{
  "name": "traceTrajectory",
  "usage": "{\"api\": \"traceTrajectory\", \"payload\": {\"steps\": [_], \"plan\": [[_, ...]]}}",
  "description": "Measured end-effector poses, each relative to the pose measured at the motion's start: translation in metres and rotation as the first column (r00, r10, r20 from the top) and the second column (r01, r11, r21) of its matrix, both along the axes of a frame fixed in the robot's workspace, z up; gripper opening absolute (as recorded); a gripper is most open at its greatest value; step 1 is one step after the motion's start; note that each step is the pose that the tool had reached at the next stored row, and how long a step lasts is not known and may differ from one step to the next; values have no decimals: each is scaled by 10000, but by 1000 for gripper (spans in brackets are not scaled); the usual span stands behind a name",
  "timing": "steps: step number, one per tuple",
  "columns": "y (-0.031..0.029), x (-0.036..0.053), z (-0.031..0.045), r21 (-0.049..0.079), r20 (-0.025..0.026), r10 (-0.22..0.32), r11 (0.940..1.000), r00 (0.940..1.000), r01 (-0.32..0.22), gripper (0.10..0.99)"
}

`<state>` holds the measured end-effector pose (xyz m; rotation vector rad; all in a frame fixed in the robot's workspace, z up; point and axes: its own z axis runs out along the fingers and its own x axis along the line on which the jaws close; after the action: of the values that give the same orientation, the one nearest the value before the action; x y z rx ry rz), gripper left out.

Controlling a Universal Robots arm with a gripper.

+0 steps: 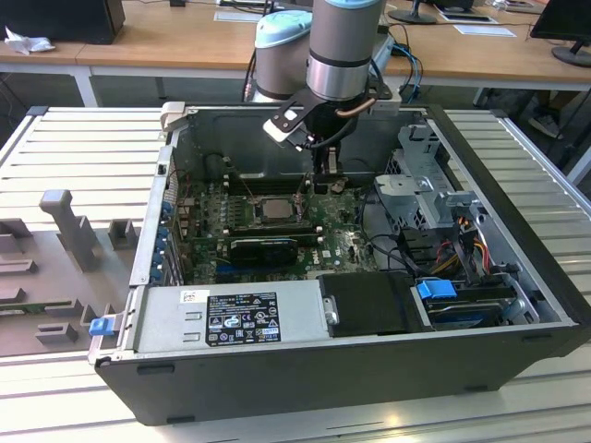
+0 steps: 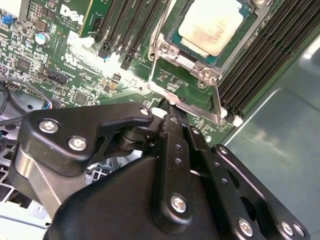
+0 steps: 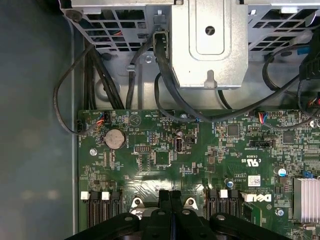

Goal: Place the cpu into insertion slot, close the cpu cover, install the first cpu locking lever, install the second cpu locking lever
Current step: 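Close the cpu cover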

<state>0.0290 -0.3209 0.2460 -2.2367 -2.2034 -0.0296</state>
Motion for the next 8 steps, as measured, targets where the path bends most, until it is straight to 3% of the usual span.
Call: {"api": "traceTrajectory", "payload": {"steps": [8], "plan": [[0,-84,-1,0,0,0,10000,10000,0,106]]}}
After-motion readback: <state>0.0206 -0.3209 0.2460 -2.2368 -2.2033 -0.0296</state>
